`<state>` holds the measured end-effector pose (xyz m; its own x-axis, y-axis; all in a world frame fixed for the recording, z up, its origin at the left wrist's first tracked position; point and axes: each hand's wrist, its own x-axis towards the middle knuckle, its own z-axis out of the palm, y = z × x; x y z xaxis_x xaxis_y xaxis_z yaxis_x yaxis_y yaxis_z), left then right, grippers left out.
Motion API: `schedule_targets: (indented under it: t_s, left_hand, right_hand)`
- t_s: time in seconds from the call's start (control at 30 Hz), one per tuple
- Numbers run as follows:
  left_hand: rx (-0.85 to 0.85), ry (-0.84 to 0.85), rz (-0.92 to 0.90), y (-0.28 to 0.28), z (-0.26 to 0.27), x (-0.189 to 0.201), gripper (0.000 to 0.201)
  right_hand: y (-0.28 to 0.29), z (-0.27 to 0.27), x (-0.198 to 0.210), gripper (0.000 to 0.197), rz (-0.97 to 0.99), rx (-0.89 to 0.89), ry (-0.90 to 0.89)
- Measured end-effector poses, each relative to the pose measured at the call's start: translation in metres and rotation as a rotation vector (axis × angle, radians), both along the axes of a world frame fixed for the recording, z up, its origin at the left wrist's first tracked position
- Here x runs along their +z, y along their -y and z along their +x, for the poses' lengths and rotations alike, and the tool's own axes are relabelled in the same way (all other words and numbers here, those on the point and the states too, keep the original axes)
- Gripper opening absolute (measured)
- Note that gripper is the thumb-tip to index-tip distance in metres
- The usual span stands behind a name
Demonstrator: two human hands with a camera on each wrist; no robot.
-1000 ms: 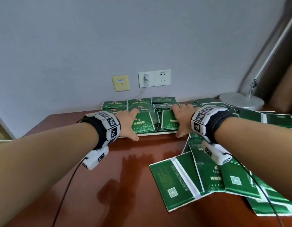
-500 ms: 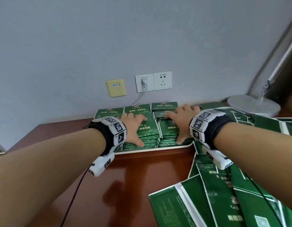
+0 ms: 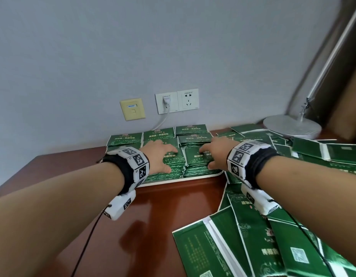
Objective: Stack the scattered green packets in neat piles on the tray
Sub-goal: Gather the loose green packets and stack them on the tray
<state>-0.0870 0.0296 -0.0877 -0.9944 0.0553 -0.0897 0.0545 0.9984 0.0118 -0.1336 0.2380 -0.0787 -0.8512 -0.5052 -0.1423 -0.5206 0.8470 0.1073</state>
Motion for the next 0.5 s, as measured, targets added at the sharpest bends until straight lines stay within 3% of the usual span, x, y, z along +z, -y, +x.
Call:
schedule_targets:
  t_s: [0.23,0.37,0.5]
  left_hand:
    - [-0.026,-0.073,0.01,-0.002,0.014,0.007,0.07]
    - [-0.139,-0.193,0.081,-0.014,0.037,0.009,0.036]
    - [-0.172,-0.011,0.134,-0.037,0.067,0.009,0.016]
  right_hand:
    - [0.007,0.008,0.003,0.071,0.043,-0.014,-0.034]
    - [0.001,0.025,0.003,0.066,0.033,-0.023,-0.078]
    - [-0.003,0.053,-0.003,0.067,0.042,-0.021,-0.117]
